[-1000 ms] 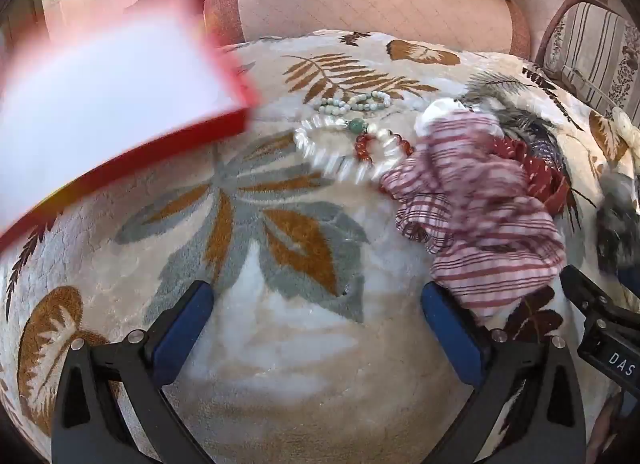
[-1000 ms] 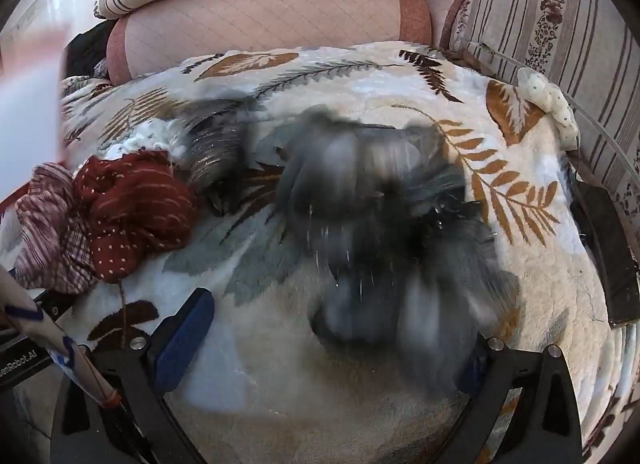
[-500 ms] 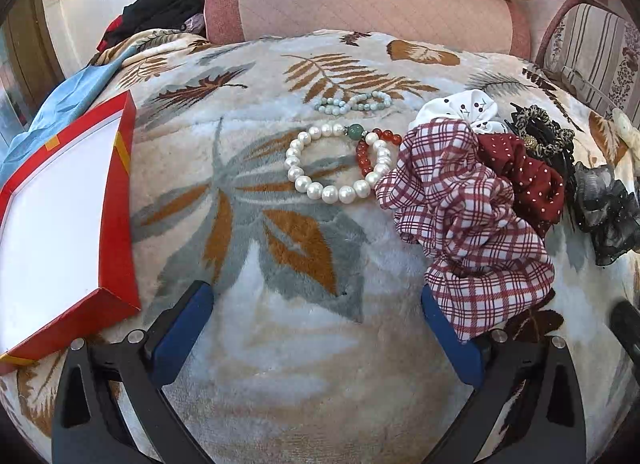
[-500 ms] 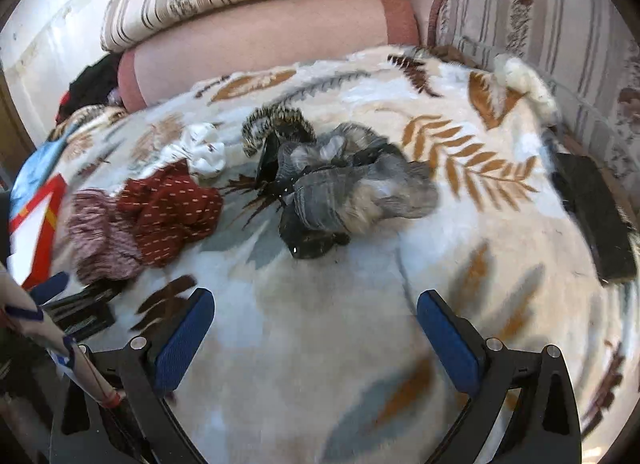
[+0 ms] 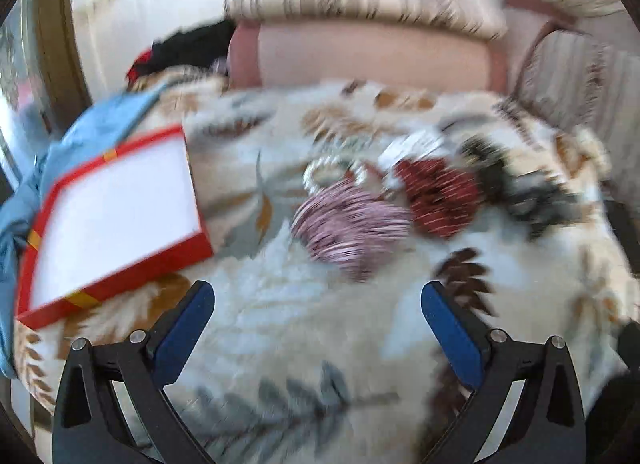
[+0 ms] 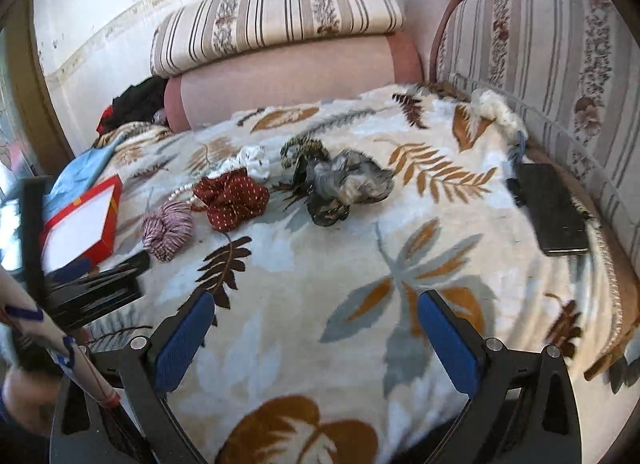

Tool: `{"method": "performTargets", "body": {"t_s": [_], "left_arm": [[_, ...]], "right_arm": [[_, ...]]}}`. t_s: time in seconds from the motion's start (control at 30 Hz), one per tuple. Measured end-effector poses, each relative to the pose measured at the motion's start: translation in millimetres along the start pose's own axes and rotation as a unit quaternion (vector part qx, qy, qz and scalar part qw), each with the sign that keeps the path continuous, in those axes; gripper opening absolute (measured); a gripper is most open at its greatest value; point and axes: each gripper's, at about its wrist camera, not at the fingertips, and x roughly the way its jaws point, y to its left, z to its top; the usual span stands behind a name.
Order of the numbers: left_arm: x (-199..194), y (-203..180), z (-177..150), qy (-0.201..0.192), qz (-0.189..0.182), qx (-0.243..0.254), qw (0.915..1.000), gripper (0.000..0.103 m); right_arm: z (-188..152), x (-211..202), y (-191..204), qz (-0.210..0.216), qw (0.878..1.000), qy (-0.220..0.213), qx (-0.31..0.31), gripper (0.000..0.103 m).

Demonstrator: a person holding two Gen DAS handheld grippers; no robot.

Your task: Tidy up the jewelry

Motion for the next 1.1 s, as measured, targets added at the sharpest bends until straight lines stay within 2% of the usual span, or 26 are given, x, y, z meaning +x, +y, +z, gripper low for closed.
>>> {"method": "performTargets", "body": {"t_s": [0.1, 0.27, 0.53, 1.1], "left_arm": [[-45, 3, 3, -0.038, 0.000, 0.010, 0.9992, 0.103], [-73, 4, 10, -0.062, -0.006, 0.012, 0.9980, 0.103], [-86, 6, 7, -0.068, -0.015, 0.007, 0.9976, 0.103], [-78, 7, 3, -0.054, -0.009, 0.011, 0.9984, 0.103]], "right_arm": [[2, -14, -3, 0.002, 1.000, -0.011, 0.009, 0.103], [7, -28, -4, 0.007, 0.999, -0.026, 0.017, 0.103], [5, -37, 6, 0.009, 1.000, -0.029, 0.000, 0.103], [-3, -24, 14, 0.015, 1.000, -0.007, -0.009, 0.103]]}}
